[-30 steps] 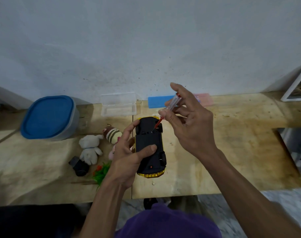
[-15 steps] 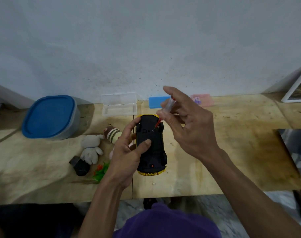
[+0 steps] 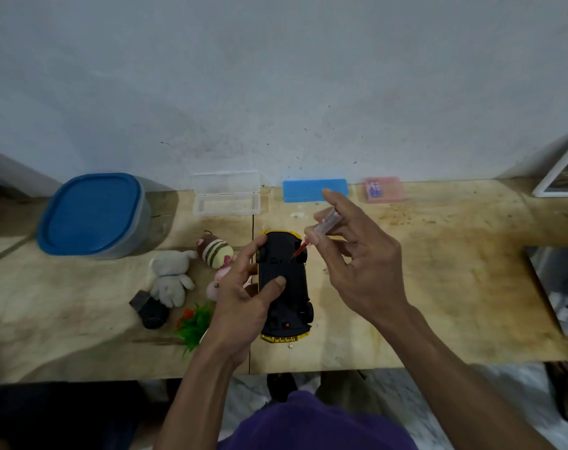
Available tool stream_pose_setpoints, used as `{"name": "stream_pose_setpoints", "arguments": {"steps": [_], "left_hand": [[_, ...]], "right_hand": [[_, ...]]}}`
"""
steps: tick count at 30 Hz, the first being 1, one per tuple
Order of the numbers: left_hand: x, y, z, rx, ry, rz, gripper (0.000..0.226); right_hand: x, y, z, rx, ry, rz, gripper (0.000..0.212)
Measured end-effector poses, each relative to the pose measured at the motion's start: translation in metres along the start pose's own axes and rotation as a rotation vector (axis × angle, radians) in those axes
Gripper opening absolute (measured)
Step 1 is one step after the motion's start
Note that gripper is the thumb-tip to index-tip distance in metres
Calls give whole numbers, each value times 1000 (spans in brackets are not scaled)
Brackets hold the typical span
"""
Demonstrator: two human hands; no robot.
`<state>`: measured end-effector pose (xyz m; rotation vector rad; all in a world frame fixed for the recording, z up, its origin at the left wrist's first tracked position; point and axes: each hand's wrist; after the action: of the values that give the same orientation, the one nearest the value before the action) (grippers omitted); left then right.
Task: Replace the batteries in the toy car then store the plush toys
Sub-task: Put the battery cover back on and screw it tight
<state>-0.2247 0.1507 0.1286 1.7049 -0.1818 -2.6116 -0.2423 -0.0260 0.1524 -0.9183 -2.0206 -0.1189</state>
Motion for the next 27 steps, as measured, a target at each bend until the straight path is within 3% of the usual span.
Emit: {"name": "stream_pose_setpoints", "arguments": {"steps": [9,13,17,21,27], "left_hand": [[-1,-3,-6,5,22,7,67],[10,-7,-10,-42,45,-52,70],[41,-9,-28,-154,93,-302,80],[81,-2,-56,-239,148,-744,78],[110,28,-84,-204,233,-1204,71]], "right_hand": [[7,2,-2,-118,86,-49,57],[4,-8,3,-191,295,-86,59],[-6,-27,19,-275,470,-60,60],[-23,-42,39,-277,532,27,59],[-40,-60,44,-248,546,65,59]]}}
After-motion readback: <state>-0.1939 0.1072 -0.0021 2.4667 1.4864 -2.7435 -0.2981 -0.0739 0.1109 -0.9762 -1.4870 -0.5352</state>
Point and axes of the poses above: each hand's wrist, its own z-axis away from the middle knuckle, its own y-axis out of the palm, x = y × z, and after that the axes turned 12 degrees about -x, right-handed
